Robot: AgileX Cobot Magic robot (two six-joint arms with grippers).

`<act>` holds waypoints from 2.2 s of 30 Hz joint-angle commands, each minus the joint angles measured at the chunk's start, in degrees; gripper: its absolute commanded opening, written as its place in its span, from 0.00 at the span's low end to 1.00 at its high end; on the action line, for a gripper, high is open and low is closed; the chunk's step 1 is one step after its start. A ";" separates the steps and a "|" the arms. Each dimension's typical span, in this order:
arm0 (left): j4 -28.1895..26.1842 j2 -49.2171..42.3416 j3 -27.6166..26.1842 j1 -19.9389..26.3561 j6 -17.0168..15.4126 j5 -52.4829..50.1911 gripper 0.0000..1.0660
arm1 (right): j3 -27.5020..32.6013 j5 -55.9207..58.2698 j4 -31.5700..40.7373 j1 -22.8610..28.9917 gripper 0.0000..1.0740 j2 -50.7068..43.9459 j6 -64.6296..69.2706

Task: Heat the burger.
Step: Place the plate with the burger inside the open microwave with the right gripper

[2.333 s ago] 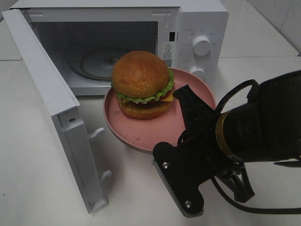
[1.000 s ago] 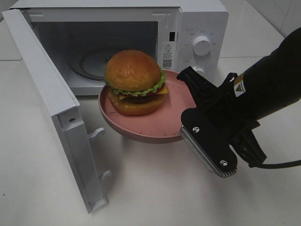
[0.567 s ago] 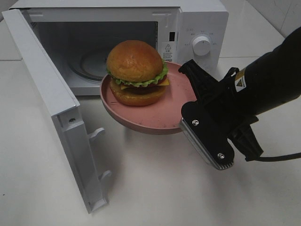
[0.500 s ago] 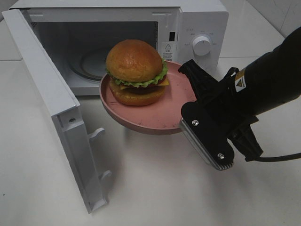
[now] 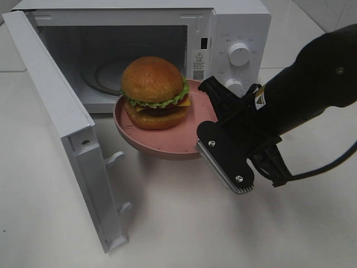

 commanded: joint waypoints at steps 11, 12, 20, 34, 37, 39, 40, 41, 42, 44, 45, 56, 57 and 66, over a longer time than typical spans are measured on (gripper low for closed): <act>-0.06 -1.38 0.17 -0.11 -0.11 -0.52 0.92 | -8.59 -3.90 -0.11 -0.11 0.00 7.33 1.78; -0.06 -1.38 0.17 -0.11 -0.11 -0.52 0.92 | -8.59 -3.90 -0.11 -0.11 0.00 7.33 1.78; -0.06 -1.38 0.17 -0.11 -0.11 -0.52 0.92 | -13.69 -3.04 -1.49 -0.11 0.00 11.17 3.95; -0.06 -1.38 0.17 -0.11 -0.11 -0.52 0.92 | -20.68 -2.35 -3.32 -0.11 0.00 16.90 5.90; -0.06 -1.38 0.17 -0.11 -0.11 -0.52 0.92 | -22.12 -2.35 -5.79 -0.11 0.00 18.16 8.65; -0.06 -1.38 0.17 -0.11 -0.11 -0.52 0.92 | -23.66 -2.12 -8.59 -0.11 0.00 19.19 11.92; -0.06 -1.38 0.17 -0.11 -0.11 -0.52 0.92 | -23.66 -2.12 -8.59 -0.11 0.00 19.19 11.92; -0.06 -1.38 0.17 -0.11 -0.11 -0.52 0.92 | -24.52 -2.12 -10.20 -0.11 0.00 19.88 13.75; -0.06 -1.38 0.17 -0.11 -0.11 -0.52 0.92 | -25.10 -2.12 -10.71 -0.11 0.00 20.23 14.55; -0.06 -1.38 0.17 -0.11 -0.11 -0.52 0.92 | -26.30 -1.89 -11.75 -0.11 0.00 20.91 16.04; -0.06 -1.38 0.17 -0.11 -0.11 -0.52 0.92 | -26.30 -1.89 -11.75 -0.11 0.00 20.91 16.04; -0.06 -1.38 0.17 -0.11 -0.11 -0.52 0.92 | -34.61 2.29 -11.92 -0.11 0.01 25.73 19.60; -0.06 -1.38 0.17 -0.11 -0.11 -0.52 0.92 | -36.38 2.86 -11.92 -0.11 0.01 26.76 20.57; -0.06 -1.38 0.17 -0.11 -0.11 -0.52 0.92 | -44.00 5.50 -12.89 -0.11 0.01 31.46 23.20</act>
